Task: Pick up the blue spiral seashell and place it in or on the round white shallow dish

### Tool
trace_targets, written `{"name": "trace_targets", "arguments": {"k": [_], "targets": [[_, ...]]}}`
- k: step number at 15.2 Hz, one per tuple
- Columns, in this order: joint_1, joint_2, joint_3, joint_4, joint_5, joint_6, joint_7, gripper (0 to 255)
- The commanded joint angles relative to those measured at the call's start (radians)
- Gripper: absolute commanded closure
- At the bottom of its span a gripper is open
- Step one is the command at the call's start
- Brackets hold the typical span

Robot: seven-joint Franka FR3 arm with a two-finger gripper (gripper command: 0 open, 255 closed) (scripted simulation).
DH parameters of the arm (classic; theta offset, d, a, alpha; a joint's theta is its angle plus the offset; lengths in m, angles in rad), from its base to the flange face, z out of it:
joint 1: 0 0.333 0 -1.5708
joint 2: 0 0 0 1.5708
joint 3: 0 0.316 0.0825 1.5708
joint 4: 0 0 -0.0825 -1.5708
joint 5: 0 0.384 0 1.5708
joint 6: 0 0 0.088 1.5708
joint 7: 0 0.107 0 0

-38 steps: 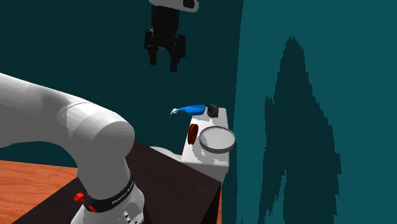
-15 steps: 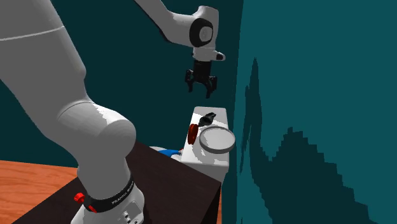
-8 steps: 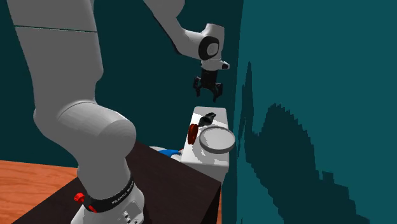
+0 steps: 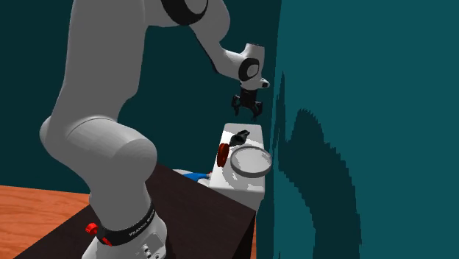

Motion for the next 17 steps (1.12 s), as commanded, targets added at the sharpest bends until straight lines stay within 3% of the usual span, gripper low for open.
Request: {"name": "trace_targets", "arguments": {"k": [1, 4, 17], "targets": [[-0.003, 0.074, 0.009, 0.072, 0.008, 0.012, -0.009, 0], [-0.01, 0.188, 0.019, 0.204, 0.013, 0.008, -0.019, 0], [-0.01, 0.262, 0.029, 0.217, 0.022, 0.069, -0.024, 0]]}}
